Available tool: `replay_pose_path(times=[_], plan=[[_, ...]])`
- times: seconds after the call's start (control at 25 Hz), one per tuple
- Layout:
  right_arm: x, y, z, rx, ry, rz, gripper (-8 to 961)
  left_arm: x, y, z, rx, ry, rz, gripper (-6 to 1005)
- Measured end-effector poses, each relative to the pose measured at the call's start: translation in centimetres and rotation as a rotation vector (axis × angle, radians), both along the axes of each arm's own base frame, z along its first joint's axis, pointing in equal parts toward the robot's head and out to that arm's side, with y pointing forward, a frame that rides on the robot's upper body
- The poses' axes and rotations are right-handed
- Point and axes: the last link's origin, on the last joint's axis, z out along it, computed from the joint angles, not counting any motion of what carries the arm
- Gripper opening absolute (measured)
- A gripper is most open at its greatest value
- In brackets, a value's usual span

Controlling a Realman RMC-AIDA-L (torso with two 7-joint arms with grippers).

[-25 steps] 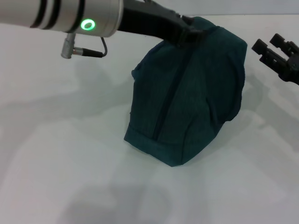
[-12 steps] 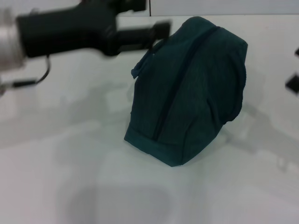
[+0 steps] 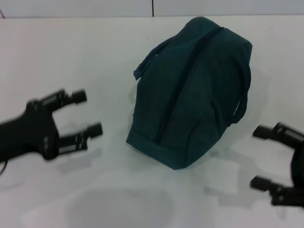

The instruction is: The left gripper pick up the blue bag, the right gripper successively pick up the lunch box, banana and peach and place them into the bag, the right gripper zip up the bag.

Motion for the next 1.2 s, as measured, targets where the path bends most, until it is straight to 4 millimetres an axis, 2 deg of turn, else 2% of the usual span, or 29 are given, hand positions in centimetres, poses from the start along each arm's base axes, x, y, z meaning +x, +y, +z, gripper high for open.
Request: replay_pose_path(times=[0.04, 0.08, 0.2, 0.36, 0.56, 1.2], plan=[[0.2, -0.2, -0.7, -0.009, -0.026, -0.007, 875, -1.4, -1.0, -1.1, -0.008, 0.016, 0.019, 878], [0.3, -0.3, -1.1, -0.014, -0.043, -0.015, 875, -1.4, -1.0, -1.1, -0.008, 0.016, 0.019, 878], [1.2, -0.4, -2.9, -0.027, -0.119, -0.076, 875, -2.7, -2.3, -2.8, -0.024, 0.025, 0.020, 877], [1.8, -0.5, -4.0, -0.016, -0.160, -0.120, 875, -3.2, -3.5, -4.1, -0.050, 0.030, 0.002, 876], [2.0, -0.7, -4.6, -0.008, -0.170, -0.139, 875, -3.0, -4.1, -4.2, -0.067, 0.007, -0.016, 876], [1.6, 0.0, -4.4, 0.028, -0.150, -0.134, 875, -3.4, -4.7, -3.5, -0.030, -0.005, -0.014, 875]])
